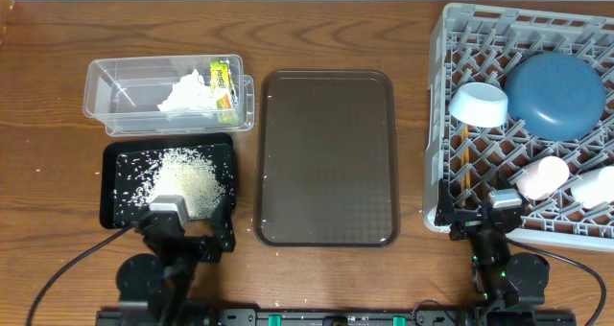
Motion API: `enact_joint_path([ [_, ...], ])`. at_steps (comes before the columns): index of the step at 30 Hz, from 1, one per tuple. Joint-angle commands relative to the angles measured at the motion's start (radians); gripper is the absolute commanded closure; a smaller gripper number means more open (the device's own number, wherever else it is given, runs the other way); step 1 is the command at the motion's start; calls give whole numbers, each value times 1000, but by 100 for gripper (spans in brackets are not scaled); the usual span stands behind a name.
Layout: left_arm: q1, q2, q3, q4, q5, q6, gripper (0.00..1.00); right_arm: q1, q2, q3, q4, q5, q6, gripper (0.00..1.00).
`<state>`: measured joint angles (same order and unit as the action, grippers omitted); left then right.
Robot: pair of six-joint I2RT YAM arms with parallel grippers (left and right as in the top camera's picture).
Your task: Sort waste into correct bins and load items into the dishwasher rack
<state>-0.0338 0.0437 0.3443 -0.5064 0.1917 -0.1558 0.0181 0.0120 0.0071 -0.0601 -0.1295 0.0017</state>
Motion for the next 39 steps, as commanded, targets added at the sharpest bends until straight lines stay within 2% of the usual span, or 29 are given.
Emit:
enact_joint_path([
  [1,2,-42,-103,155,-3,14,7,8,-6,-2,-4,10,-10,1],
  [6,2,-42,-265,472,-7,56,7,8,-6,-2,-4,10,-10,1],
  [9,2,-42,-344,595,-10,70,7,8,-6,-2,-4,10,-10,1],
  [16,1,-41,-340,450,-22,77,7,8,-6,-2,-4,10,-10,1],
  [39,1,-40,-340,454,-21,77,7,8,-6,-2,-4,10,-10,1],
])
